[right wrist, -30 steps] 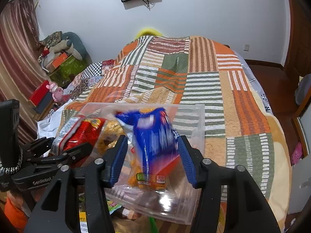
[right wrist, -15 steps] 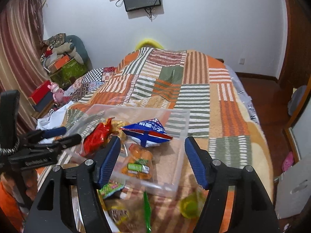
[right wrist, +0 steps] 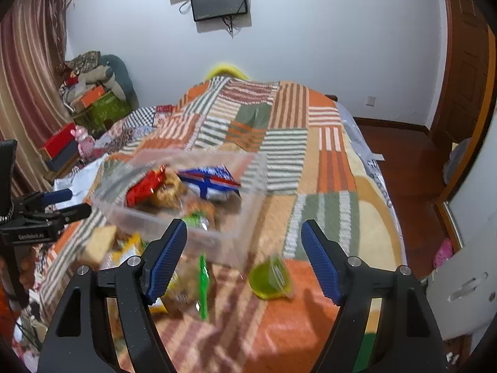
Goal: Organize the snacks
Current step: 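Grasp the green jelly cup with right tool while left tool grasps the wrapped sponge cake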
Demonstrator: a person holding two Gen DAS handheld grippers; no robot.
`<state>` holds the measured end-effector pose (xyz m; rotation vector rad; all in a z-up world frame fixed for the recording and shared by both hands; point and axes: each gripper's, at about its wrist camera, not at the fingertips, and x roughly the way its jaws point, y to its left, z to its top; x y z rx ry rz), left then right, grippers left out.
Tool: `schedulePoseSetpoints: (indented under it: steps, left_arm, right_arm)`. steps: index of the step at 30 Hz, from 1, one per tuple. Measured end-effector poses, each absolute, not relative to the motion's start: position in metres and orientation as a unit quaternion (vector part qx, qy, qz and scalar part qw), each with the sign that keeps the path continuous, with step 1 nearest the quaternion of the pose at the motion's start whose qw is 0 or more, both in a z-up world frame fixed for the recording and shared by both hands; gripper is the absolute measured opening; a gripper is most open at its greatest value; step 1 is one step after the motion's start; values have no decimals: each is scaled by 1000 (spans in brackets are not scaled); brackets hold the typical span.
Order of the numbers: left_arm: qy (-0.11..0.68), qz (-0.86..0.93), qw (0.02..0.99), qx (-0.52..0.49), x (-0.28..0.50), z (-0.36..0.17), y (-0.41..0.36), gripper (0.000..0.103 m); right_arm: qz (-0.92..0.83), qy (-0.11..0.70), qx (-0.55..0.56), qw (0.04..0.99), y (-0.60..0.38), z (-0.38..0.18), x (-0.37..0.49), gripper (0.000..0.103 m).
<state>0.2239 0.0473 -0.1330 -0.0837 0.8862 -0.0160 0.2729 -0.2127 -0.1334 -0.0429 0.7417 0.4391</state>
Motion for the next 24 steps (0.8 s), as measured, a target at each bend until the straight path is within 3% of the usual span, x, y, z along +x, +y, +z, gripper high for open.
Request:
schedulePoseSetpoints:
  steps: [19,24]
  left_arm:
    - [484,-3,874,-47,223,-197,54,90]
    - [488,11,872,-45,214,-202,70,90]
  right_arm:
    - [182,447,-61,874,-222,-212,287,72]
    - [171,441,-65,878,-221,-215,289,62]
